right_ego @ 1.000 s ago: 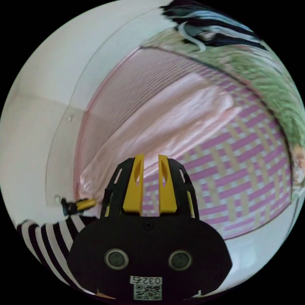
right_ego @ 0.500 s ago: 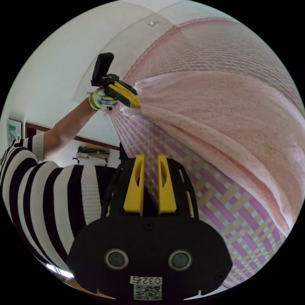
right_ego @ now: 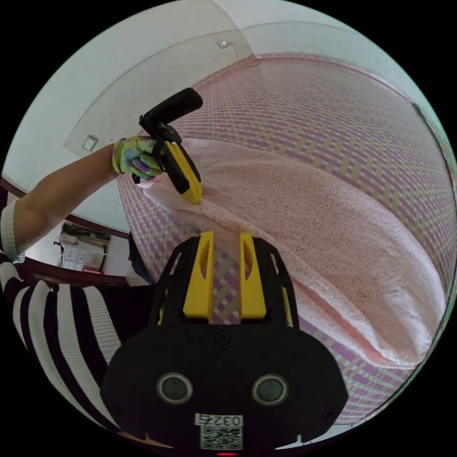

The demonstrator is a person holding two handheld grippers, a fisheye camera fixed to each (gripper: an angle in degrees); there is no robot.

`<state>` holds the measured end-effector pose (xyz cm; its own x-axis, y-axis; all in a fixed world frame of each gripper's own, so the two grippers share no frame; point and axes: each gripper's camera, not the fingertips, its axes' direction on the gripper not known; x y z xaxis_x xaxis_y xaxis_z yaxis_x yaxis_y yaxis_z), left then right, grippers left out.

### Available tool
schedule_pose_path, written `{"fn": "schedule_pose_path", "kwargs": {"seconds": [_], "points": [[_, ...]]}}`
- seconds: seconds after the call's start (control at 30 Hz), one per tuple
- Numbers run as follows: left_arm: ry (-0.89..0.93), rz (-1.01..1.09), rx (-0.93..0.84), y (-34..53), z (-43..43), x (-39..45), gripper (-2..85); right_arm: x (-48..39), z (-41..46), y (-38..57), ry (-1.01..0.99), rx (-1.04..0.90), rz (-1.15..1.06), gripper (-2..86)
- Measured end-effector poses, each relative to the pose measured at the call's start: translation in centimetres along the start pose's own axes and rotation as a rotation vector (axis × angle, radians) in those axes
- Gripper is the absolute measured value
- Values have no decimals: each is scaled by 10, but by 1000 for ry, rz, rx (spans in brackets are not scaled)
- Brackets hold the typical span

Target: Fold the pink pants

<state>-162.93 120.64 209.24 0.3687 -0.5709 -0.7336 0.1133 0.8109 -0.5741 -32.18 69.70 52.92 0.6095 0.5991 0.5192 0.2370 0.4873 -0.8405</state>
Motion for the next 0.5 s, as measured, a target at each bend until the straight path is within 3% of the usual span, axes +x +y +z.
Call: {"fn": "schedule_pose_path", "kwargs": {"seconds": [0.2,0.27,0.37,0.5], "points": [[-12,88,48,4,-17,20,47,26,43,-3,-36,-8,68,68],[-97,140,26,2,-16,39,58,39,48,-5,-111,36,116,66],[-279,144,-75,-7,-3,54,36,54,61,-10,-125,20,149,66],[-344,161,-69,-10,-11,63,-1,67,77,-8,-156,6,139,70]]}}
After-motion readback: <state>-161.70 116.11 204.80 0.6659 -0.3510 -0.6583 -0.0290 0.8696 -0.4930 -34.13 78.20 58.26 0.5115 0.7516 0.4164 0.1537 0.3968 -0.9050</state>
